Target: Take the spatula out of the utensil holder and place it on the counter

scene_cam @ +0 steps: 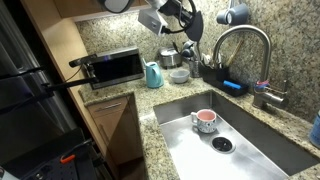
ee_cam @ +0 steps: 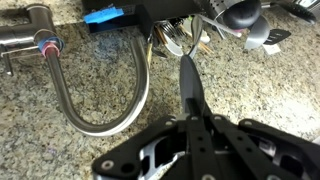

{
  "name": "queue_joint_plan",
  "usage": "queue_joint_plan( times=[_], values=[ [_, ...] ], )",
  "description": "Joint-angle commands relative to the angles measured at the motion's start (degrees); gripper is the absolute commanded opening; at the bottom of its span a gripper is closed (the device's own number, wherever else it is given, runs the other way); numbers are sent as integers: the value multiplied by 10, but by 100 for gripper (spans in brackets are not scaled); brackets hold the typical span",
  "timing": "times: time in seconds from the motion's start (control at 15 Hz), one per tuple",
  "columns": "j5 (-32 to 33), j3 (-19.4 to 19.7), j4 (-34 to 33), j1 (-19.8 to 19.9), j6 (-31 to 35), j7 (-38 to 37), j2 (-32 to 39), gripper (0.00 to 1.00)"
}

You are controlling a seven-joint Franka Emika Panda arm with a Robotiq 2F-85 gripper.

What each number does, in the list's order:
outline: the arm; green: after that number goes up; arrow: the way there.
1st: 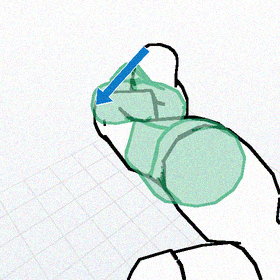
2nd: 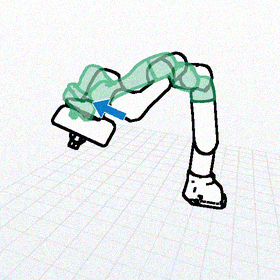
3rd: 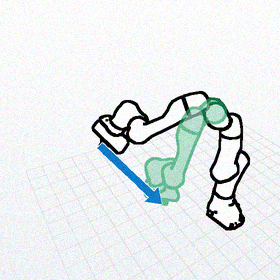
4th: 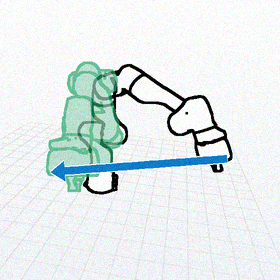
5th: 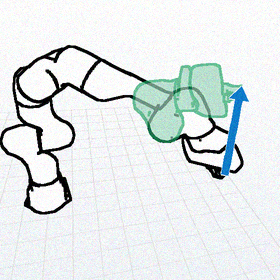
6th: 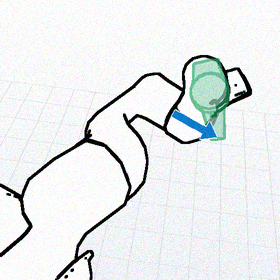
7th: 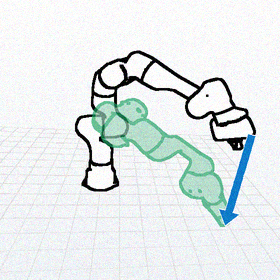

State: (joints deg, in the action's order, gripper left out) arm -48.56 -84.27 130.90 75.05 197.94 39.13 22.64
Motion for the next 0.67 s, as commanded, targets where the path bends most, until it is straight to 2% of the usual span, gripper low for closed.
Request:
queue_joint_plan(
  times=[0.0, 0.07, 0.13, 0.2, 0.4, 0.6],
  values=[
    [-9, -82, 20, 93, -42, -2, -10, 1],
    [95, -88, 46, 121, -56, -115, -28, 1],
    [117, -104, 52, 146, -71, -134, -30, 1],
    [58, -129, 42, 165, -87, -77, -21, 1],
    [59, -161, 48, 218, -132, -105, -42, 1],
    [54, -170, 37, 247, -194, -123, -65, 1]
  ],
)
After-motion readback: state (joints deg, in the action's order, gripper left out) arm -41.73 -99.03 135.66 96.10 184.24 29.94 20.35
